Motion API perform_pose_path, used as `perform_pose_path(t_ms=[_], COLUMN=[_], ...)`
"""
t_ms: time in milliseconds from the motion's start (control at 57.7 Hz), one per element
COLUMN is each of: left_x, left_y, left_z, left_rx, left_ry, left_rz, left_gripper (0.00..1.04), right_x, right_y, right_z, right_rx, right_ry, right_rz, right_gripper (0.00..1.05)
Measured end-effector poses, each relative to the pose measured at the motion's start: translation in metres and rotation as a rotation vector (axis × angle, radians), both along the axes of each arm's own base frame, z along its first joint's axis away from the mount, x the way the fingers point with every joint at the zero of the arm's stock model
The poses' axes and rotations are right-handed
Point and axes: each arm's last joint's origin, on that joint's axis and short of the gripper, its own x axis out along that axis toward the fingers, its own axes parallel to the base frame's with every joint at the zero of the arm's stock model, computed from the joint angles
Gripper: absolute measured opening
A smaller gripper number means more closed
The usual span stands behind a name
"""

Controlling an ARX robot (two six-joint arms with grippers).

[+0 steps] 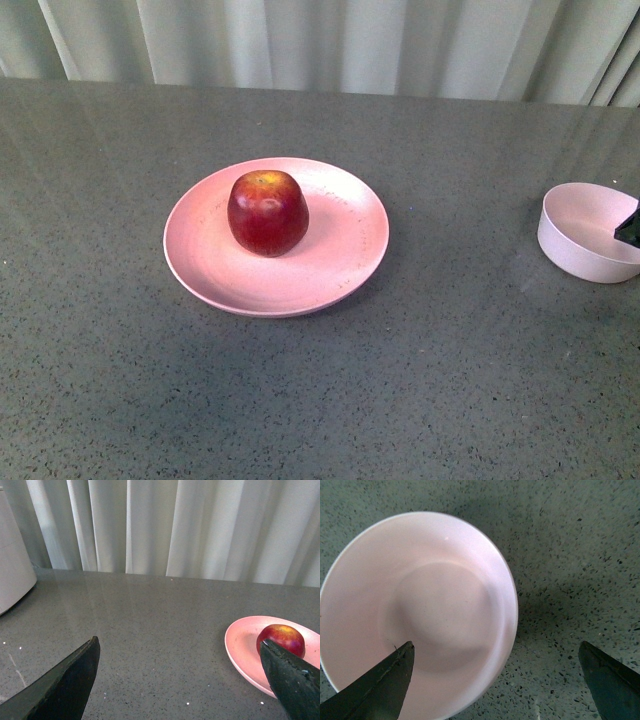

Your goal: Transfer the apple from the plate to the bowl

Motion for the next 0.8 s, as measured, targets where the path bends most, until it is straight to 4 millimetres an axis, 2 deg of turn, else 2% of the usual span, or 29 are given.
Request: perform_pose_path(t_ms=[208, 329, 520, 711, 797], left_x=[0.0, 0.0, 0.0, 0.0, 0.0], left_y=[0.0, 0.0, 0.0, 0.0, 0.0], left_z=[0.0, 0.0, 0.0, 0.0, 0.0], left_rx=[0.0, 0.0, 0.0, 0.0, 0.0], left_ry=[0.0, 0.0, 0.0, 0.0, 0.0], left_rz=[0.0, 0.0, 0.0, 0.0, 0.0], left_gripper=[0.96, 0.96, 0.96, 0.96, 0.96], right_x=[0.01, 0.014, 0.018, 0.024, 0.024], right_y=[0.006, 0.005, 0.005, 0.006, 0.01], right_z=[-0.015, -0.016, -0.013, -0.005, -0.002], right_rx=[0.012, 0.016, 0.039, 0.076, 0.09], right_ry=[0.046, 0.06, 0.056, 0.048, 0.044], right_rz=[-0.041, -0.057, -0.067, -0.067, -0.061], right_gripper=[0.94, 0.71, 0.43, 0.01, 0.02])
